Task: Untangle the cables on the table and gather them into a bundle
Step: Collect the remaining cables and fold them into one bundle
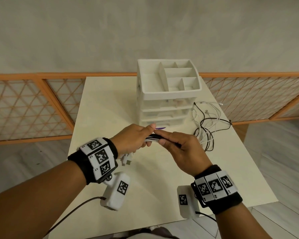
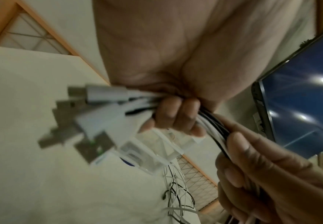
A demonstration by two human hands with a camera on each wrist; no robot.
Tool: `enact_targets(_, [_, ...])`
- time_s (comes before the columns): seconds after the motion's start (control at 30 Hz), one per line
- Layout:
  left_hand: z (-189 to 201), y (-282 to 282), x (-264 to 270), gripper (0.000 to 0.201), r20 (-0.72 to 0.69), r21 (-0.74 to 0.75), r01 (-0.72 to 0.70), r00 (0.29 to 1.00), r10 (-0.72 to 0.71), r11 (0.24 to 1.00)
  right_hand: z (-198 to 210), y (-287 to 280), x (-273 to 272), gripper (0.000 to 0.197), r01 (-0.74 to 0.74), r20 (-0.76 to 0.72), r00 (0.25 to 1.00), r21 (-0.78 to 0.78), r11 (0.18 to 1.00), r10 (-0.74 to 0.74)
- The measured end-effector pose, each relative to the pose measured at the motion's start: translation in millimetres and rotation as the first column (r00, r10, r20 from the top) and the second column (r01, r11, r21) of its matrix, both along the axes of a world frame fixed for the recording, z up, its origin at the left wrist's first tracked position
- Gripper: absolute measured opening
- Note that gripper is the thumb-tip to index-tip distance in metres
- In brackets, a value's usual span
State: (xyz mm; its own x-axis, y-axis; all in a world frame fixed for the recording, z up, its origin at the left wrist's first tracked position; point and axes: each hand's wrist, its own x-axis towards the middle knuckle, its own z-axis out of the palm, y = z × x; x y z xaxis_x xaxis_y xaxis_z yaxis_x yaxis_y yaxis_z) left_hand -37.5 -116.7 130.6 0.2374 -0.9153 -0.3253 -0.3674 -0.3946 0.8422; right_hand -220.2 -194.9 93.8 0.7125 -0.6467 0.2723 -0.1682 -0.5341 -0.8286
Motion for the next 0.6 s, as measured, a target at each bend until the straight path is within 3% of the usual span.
enact_targets(0.07, [1.5, -1.0, 0.8, 0.060, 0.106, -0.049, -0.092, 0.990, 0.097, 0.995, 0.5, -1.1, -0.8, 0.028, 0.010, -0.006, 1.000, 0.118, 0.993, -0.009])
enact_targets(0.1, [2.4, -0.9, 3.3, 0.059, 0.114, -0.097, -0.159, 0.979, 0.170, 0.983, 0.3, -3.2, -3.9, 0.041, 0.014, -0.013, 1.000, 0.171, 0.985, -0.012])
enact_targets(0.13, [3.4, -0.8, 7.9, 0.058, 0.064, -0.154, -0.237, 0.966, 0.249, 0.959, 0.3, -6.7, -8.6, 0.051, 0.022, -0.021, 1.000, 0.238, 0.971, -0.018])
enact_targets(0.2, [7.8, -1.9, 20.3, 0.056, -0.129, -0.200, -0.395, 0.918, 0.376, 0.897, 0.4, -14.7, -20.9, 0.045, 0.039, 0.005, 0.999, 0.325, 0.945, -0.043])
enact_targets(0.27, [10.7, -3.6, 28.5, 0.052, -0.272, -0.183, -0.487, 0.860, 0.432, 0.854, 1.0, -18.9, -30.4, 0.036, 0.030, 0.064, 0.996, 0.351, 0.936, -0.056])
enact_targets(0.33, [9.9, -5.1, 25.8, 0.046, -0.337, -0.190, -0.520, 0.831, 0.442, 0.833, 3.7, -15.6, -28.6, 0.040, 0.014, 0.169, 0.982, 0.362, 0.932, -0.080])
enact_targets(0.4, [10.7, -3.6, 14.5, 0.055, -0.276, -0.207, -0.475, 0.867, 0.415, 0.855, 6.0, -9.9, -19.3, 0.040, 0.043, 0.261, 0.955, 0.352, 0.935, -0.142])
enact_targets(0.53, [15.6, 3.2, -19.7, 0.097, -0.129, -0.197, -0.208, 0.974, 0.185, 0.958, 9.4, 7.1, 6.2, 0.023, 0.145, 0.330, 0.917, 0.250, 0.957, -0.225])
enact_targets(0.6, [18.5, 0.3, -33.4, 0.088, -0.174, -0.202, -0.169, 0.976, 0.134, 0.965, 9.4, 23.1, 19.8, 0.018, 0.152, 0.321, 0.929, 0.123, 0.981, -0.184])
